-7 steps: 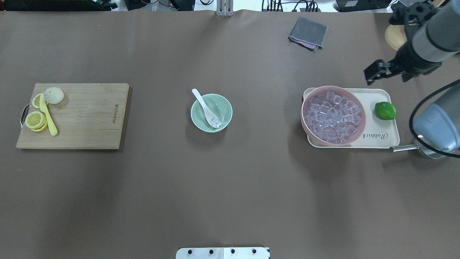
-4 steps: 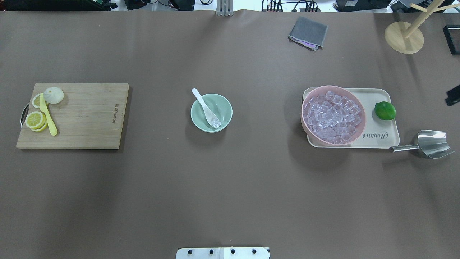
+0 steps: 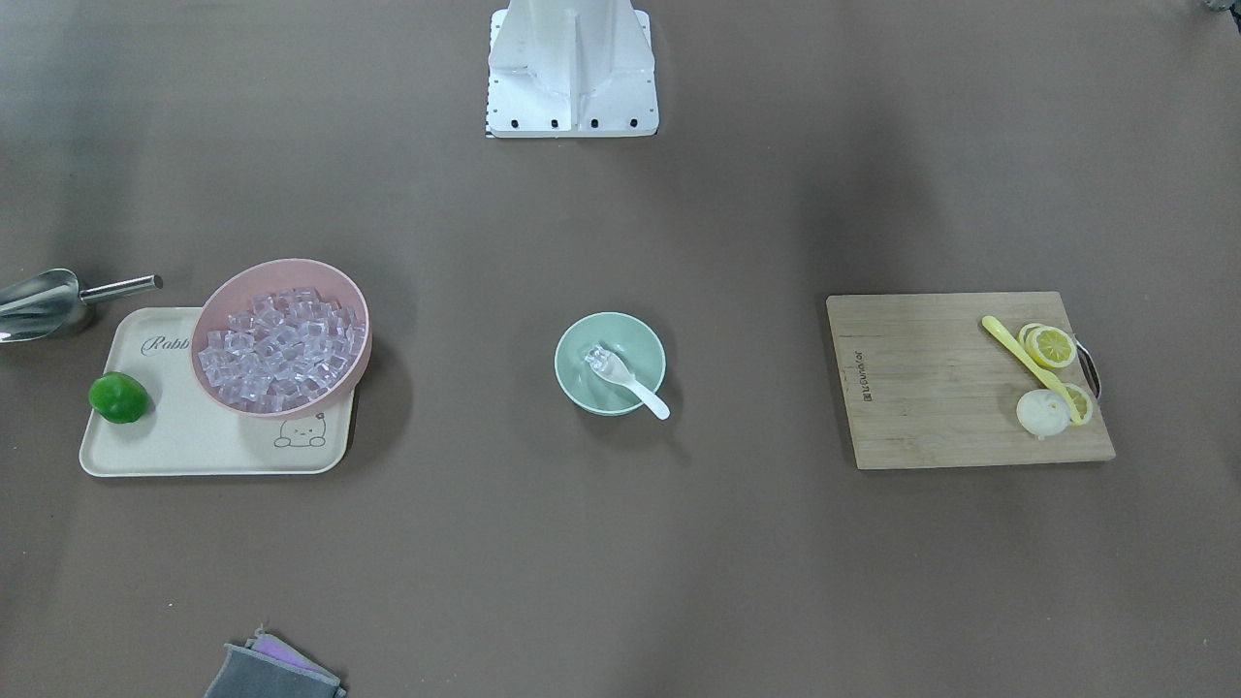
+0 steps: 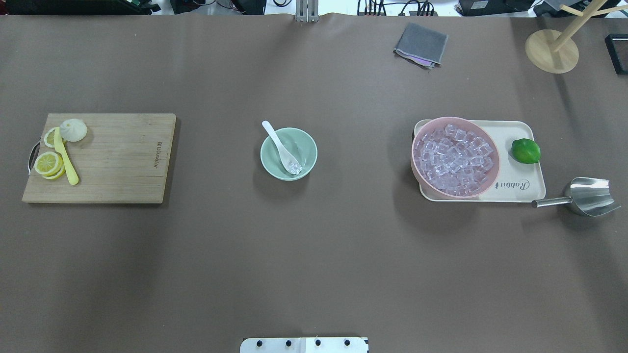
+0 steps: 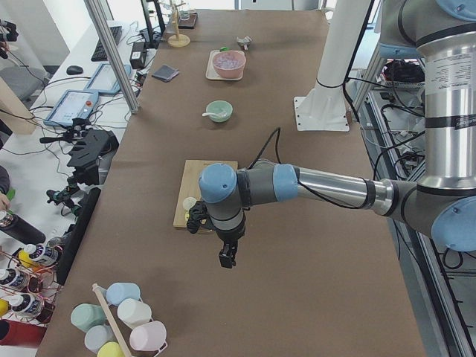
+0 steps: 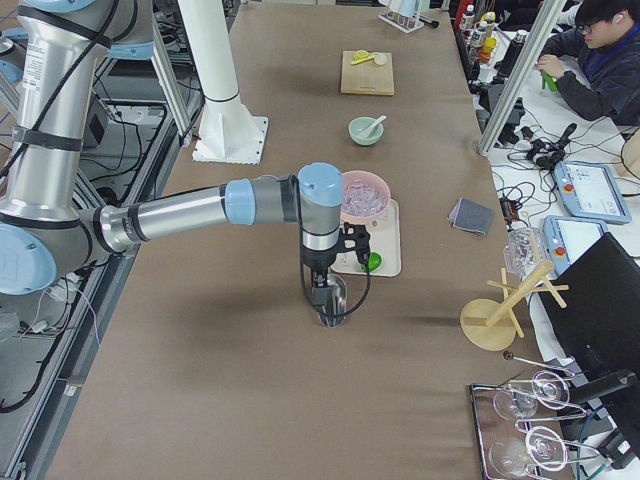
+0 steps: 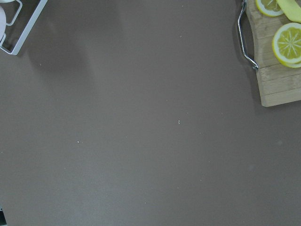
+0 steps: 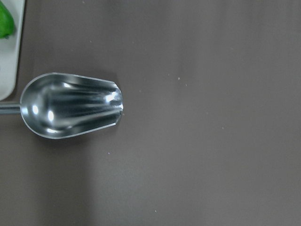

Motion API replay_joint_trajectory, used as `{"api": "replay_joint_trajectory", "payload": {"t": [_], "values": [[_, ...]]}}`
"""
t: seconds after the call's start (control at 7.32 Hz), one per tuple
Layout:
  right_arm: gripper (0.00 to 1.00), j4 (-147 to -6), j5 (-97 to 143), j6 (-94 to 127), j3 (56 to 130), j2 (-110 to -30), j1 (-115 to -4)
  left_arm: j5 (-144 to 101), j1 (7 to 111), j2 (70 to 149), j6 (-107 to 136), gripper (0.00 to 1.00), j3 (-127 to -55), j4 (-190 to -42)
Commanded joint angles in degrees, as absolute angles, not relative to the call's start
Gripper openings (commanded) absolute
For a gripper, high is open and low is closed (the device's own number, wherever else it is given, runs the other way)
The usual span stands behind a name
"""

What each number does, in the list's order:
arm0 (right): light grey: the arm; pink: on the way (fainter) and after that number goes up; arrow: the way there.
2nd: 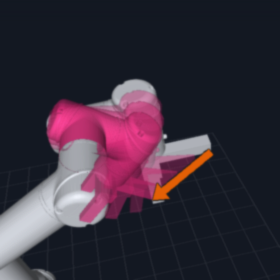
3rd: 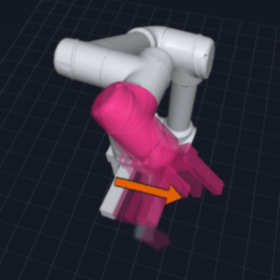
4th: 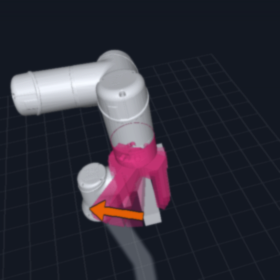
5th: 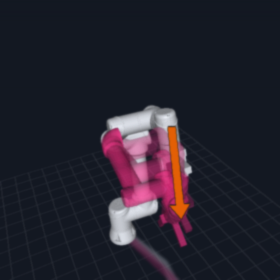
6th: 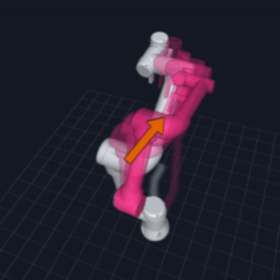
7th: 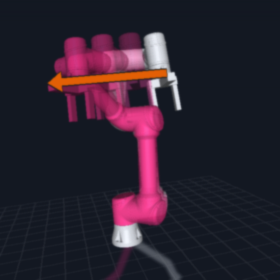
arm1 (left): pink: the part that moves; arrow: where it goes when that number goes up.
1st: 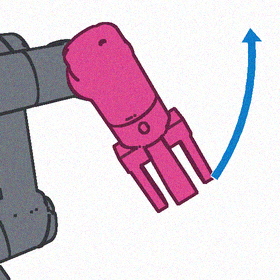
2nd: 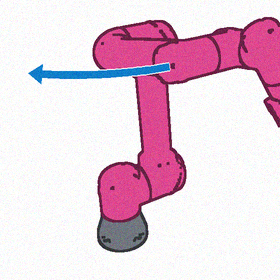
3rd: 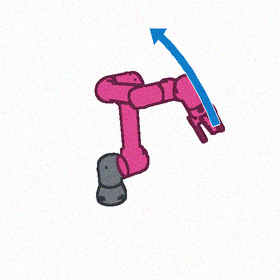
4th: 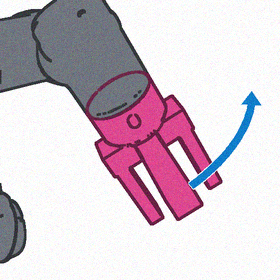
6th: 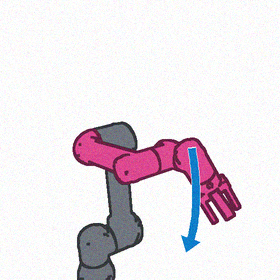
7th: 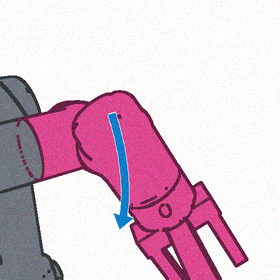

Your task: Put spoon and ice into bowl

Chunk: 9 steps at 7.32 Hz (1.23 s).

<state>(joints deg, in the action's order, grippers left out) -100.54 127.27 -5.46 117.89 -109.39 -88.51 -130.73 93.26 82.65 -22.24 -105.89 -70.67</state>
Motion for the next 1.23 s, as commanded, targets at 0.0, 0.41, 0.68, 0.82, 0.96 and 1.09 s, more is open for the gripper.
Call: {"api": "replay_joint_trajectory", "payload": {"t": [0.0, 0.41, 0.68, 0.82, 0.96, 1.09], "values": [[1.0, -100.63, 127.53, -6.33, 115.59, -111.45, -90.08, -130.44, 93.16, 82.26, -21.8, 0.98, -106.08, -70.93], [1.0, -100.55, 127.35, -6.15, 114.79, -111.36, -90.44, -127.29, 92.9, 82.7, -22.32, 0.98, -104.66, -71.28], [1.0, -100.55, 127.35, -6.15, 114.96, -110.92, -90.62, -127.44, 92.9, 81.92, -24.6, 0.98, -107.14, -72.41], [1.0, -100.55, 127.35, -6.15, 115.05, -110.92, -90.79, -127.27, 92.99, 82.26, -24.61, 0.98, -107.14, -72.42], [1.0, -100.55, 127.35, -6.15, 114.96, -110.92, -90.79, -127.35, 92.9, 82.7, -24.52, 0.98, -106.62, -72.42], [1.0, -100.55, 127.35, -6.15, 114.87, -110.92, -90.79, -127.35, 92.99, 82.36, -24.52, 0.98, -106.7, -72.42]]}}
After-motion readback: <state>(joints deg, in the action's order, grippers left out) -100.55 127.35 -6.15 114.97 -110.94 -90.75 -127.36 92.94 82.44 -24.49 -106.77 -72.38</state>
